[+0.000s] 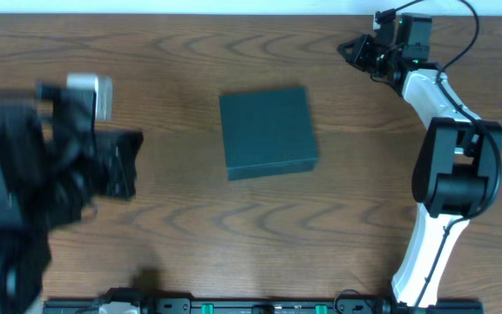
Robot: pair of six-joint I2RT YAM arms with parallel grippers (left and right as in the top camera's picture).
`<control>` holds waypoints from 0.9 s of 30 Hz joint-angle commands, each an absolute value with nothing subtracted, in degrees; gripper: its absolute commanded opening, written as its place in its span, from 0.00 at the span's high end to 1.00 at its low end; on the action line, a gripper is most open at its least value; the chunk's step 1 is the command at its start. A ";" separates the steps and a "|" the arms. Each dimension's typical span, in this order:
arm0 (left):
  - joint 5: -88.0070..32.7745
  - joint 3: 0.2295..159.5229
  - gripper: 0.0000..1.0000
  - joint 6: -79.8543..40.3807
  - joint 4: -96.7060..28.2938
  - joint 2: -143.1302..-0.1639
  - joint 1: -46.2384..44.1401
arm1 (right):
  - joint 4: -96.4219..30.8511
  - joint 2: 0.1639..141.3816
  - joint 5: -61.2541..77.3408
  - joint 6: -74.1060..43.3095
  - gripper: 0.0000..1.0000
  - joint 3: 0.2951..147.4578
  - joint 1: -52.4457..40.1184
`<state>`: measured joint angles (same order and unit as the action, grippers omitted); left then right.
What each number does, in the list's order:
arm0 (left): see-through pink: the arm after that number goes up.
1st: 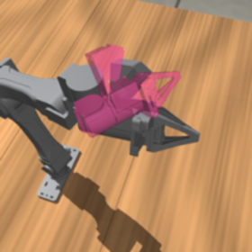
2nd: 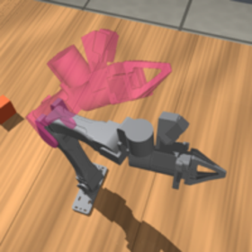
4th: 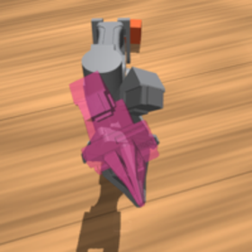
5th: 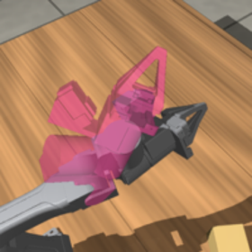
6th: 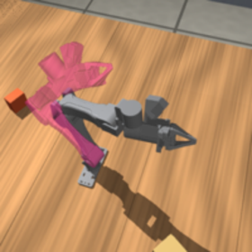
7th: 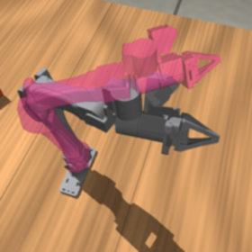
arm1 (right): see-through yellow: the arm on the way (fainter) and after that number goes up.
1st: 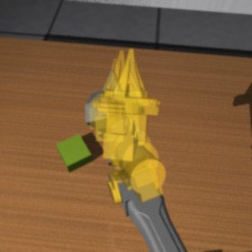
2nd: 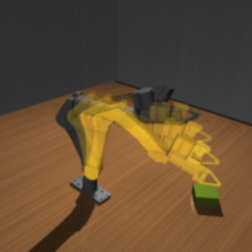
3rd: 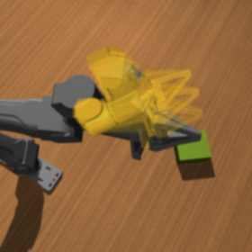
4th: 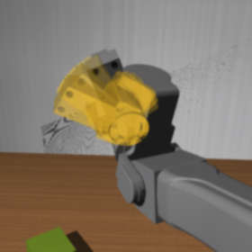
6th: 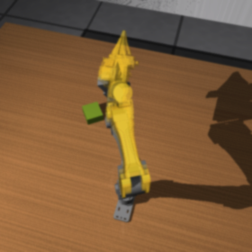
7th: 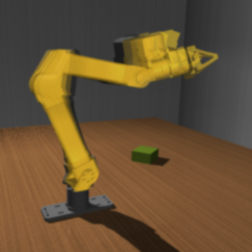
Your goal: Pack container
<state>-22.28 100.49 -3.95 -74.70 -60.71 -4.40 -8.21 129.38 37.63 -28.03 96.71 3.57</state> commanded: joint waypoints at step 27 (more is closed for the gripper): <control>-26.87 49.15 0.94 -22.00 -79.24 -0.43 -4.51 | -27.99 106.52 34.06 -13.96 0.99 97.82 3.66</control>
